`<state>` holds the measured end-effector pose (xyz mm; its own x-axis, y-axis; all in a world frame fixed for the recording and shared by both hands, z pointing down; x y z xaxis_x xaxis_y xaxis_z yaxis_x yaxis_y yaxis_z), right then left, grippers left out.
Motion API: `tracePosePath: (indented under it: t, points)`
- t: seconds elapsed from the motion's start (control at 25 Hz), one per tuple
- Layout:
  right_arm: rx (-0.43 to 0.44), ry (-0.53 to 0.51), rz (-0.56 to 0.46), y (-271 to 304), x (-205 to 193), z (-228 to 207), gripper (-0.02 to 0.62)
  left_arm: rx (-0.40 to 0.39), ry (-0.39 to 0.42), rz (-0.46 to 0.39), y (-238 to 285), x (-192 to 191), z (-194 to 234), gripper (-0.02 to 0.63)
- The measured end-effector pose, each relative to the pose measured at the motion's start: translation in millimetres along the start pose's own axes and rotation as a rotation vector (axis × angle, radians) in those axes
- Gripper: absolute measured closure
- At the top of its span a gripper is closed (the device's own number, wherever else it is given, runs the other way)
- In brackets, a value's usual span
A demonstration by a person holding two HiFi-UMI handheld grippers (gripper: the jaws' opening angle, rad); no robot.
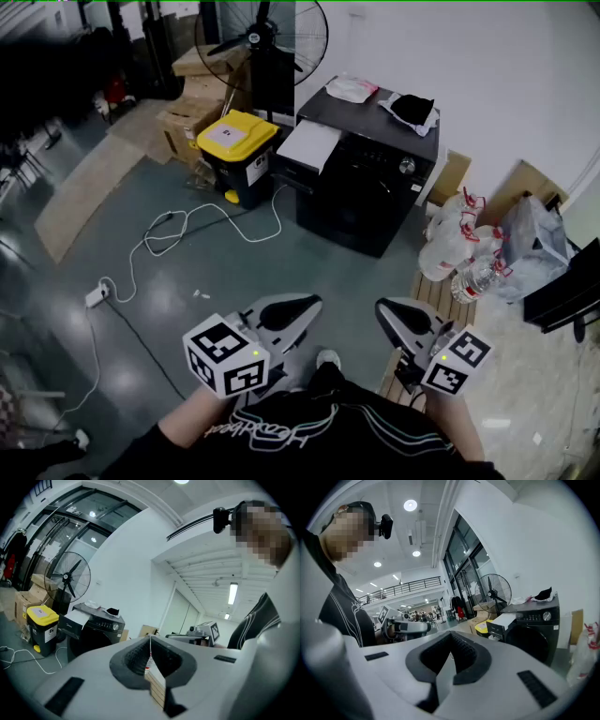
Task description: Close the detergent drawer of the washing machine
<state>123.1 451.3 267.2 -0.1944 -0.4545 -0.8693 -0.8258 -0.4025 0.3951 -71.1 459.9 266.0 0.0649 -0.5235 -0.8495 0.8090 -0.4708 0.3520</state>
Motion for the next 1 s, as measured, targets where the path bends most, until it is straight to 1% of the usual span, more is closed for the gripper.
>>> tracePosePath:
  t: [0.16, 0.32, 0.44, 0.56, 0.68, 1.0]
  points:
    - [0.008, 0.013, 0.001, 3.2, 7.0, -26.1, 0.569, 0.019, -0.001, 0.005, 19.0, 11.5, 12.3, 0.578]
    - [0.017, 0.029, 0.009, 10.6, 9.6, -56.9, 0.569, 0.031, -0.020, 0.015, 42.4, 18.7, 29.5, 0.578]
    - [0.021, 0.050, 0.012, 18.3, 11.5, -84.5, 0.569, 0.045, -0.053, 0.030, 62.3, 23.5, 45.1, 0.578]
    - [0.045, 0.086, 0.009, 25.1, 15.7, -110.6, 0.569, 0.055, -0.086, 0.042, 80.9, 31.7, 58.5, 0.578]
    - [0.075, 0.100, 0.005, 31.0, 24.0, -133.8, 0.569, 0.062, -0.089, 0.044, 99.4, 44.0, 69.8, 0.578]
    - [0.108, 0.077, 0.002, 40.6, 54.1, -193.2, 0.569, 0.103, -0.070, 0.039, 145.7, 82.2, 96.8, 0.578]
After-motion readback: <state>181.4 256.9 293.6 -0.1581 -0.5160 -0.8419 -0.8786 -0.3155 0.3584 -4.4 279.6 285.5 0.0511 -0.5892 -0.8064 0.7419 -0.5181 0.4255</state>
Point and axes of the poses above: the fingertips, and each gripper's own axes: y forward along the fingers, z to its left, x out of its top, the point moved 6 cm from there along -y, backward along the fingers, and after that the axes turned 15 degrees about z, right-handed, at the moved point
